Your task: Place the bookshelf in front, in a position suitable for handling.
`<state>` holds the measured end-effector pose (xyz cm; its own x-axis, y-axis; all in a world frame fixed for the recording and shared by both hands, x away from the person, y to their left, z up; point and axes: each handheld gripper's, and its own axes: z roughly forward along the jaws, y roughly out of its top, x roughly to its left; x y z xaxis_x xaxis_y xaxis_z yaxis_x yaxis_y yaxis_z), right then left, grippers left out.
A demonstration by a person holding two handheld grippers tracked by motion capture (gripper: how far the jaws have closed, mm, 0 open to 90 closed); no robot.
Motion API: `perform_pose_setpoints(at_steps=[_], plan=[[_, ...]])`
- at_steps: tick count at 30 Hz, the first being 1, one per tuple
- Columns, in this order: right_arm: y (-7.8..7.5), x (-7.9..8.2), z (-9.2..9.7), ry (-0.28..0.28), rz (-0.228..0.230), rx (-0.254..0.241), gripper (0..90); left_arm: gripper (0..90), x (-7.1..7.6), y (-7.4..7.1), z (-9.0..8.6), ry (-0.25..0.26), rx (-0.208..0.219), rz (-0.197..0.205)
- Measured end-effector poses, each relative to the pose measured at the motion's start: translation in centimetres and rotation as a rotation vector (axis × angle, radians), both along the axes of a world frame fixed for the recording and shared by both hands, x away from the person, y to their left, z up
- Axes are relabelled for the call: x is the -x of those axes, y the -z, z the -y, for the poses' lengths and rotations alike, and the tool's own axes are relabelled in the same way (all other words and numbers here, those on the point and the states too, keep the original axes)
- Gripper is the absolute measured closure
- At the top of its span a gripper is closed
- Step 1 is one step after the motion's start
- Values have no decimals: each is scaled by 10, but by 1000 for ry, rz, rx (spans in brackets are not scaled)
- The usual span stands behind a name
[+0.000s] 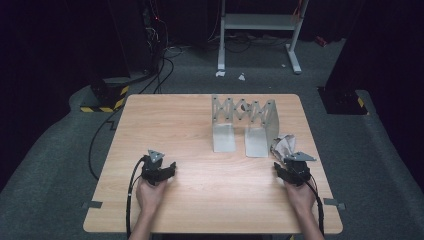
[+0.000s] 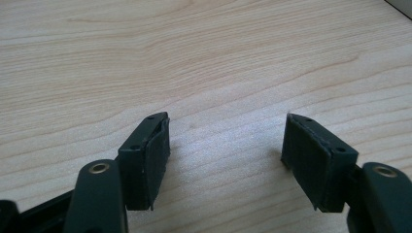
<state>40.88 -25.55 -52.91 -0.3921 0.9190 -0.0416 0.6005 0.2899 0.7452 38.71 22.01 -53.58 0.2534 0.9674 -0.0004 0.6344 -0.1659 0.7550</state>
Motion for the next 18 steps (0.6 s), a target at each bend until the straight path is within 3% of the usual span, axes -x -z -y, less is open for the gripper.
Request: perform_pose_setpoints(at_steps=[9, 18], plan=[[0, 0, 0, 2, 0, 1, 527, 338, 0, 0, 0, 1, 0, -1], [0, 1, -3, -7, -3, 3, 466, 316, 0, 0, 1, 7, 4, -3]])
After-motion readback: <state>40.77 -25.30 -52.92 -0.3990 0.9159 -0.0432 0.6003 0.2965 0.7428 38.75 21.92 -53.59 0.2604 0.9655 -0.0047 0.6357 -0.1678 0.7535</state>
